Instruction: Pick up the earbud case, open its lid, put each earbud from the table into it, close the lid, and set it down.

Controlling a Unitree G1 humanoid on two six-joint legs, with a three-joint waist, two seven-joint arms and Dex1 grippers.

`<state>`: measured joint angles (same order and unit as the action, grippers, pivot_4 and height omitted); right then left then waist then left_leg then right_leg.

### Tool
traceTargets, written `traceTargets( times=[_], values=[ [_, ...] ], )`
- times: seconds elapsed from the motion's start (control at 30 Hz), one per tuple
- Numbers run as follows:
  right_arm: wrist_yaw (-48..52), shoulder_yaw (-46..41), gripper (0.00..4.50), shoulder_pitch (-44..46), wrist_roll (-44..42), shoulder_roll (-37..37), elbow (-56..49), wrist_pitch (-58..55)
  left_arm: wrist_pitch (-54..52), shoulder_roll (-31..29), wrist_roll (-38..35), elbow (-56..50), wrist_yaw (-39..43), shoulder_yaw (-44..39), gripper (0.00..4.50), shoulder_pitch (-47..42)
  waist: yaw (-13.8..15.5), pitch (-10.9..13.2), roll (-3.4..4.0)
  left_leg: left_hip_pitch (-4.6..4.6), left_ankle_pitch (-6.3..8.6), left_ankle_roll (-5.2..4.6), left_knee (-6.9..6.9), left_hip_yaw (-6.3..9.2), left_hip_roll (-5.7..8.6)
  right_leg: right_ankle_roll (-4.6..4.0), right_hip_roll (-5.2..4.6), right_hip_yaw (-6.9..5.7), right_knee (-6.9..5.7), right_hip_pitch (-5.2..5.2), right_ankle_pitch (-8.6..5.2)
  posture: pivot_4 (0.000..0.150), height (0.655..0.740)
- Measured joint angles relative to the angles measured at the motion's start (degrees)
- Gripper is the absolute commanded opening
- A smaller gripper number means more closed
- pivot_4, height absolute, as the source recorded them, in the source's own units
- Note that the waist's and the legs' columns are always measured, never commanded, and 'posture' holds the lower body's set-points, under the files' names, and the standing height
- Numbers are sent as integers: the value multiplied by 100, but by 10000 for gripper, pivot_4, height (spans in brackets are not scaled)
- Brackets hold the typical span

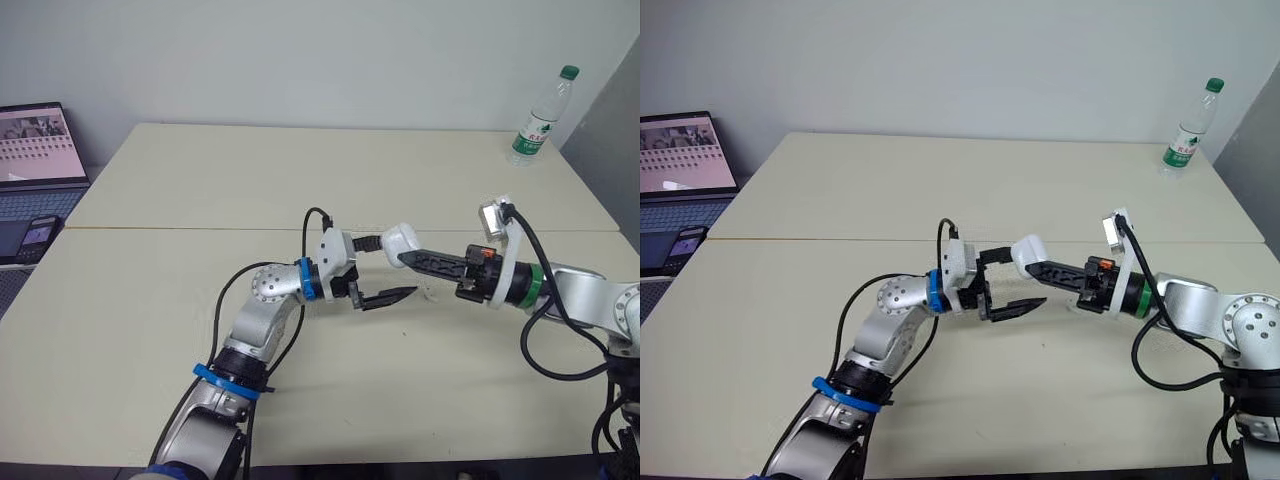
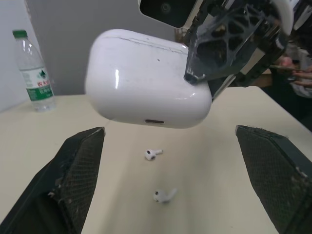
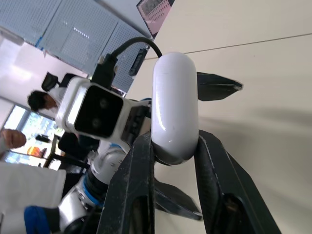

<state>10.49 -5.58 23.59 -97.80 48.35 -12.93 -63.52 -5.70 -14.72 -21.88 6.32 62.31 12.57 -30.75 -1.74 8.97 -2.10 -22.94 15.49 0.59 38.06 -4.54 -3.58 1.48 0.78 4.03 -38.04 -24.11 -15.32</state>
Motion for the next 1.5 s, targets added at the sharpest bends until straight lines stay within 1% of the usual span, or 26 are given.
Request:
traceTargets(
  times=[0.07,0.13,0.23,0.37,0.5,0.7,0.83,1.03,1.43,1.5],
  values=[
    [921,92,7276,-200,962,513,-193,49,-701,-392,-370,-239,180,-140,45000,24,-3,0,1,2,0,0,0,2,-1,1,0,-3,1,0,-1,1500,7362],
    [2089,433,7276,-378,2123,994,-399,357,-1647,-767,-739,-431,234,-266,45000,24,-6,0,2,4,0,0,1,3,-2,23,2,-8,0,-1,-13,1500,7362],
    [3234,868,7276,-434,3238,1133,-571,882,-2578,-886,-1167,-627,242,-344,45000,14,-3,0,2,4,0,0,4,4,0,24,2,-14,-4,0,-14,1500,7362],
    [4245,1232,7276,-242,4319,1137,-667,1547,-3317,-953,-1353,-668,338,-269,45000,-77,-3,0,2,6,0,0,9,2,2,21,3,-21,-8,0,-12,1500,7362],
    [4822,1522,7276,70,5174,1095,-714,2032,-3628,-1038,-1396,-820,609,-80,45000,-130,5,0,2,6,0,1,8,3,1,0,4,-21,-7,-1,0,1500,7362],
    [5287,1839,7276,337,5834,984,-723,2067,-3655,-1028,-1405,-911,844,61,45000,-173,10,1,3,5,0,1,10,-2,3,-1,1,-16,-8,-3,0,1500,7362],
    [5349,1873,7276,469,5958,916,-723,1895,-3649,-1035,-1396,-928,870,86,45000,-181,9,1,3,6,0,1,11,-2,3,-2,2,-13,-11,-3,0,1500,7362],
    [5356,1873,7276,650,5993,703,-762,1487,-3551,-1071,-1264,-935,967,302,45000,-150,9,1,3,6,0,1,12,-3,4,-2,2,-10,-11,-4,1,1500,7362],
    [5174,1874,7276,891,6005,273,-954,882,-3468,-1075,-1145,-933,1020,319,45000,-143,9,1,3,5,0,1,16,-2,4,-2,2,-11,-16,-4,1,1500,7362],
    [5136,1874,7276,897,6004,247,-959,786,-3466,-1075,-1135,-933,1046,321,41233,-143,9,1,3,5,0,1,17,-3,4,-2,2,-12,-16,-4,1,1500,7362]
  ],
)
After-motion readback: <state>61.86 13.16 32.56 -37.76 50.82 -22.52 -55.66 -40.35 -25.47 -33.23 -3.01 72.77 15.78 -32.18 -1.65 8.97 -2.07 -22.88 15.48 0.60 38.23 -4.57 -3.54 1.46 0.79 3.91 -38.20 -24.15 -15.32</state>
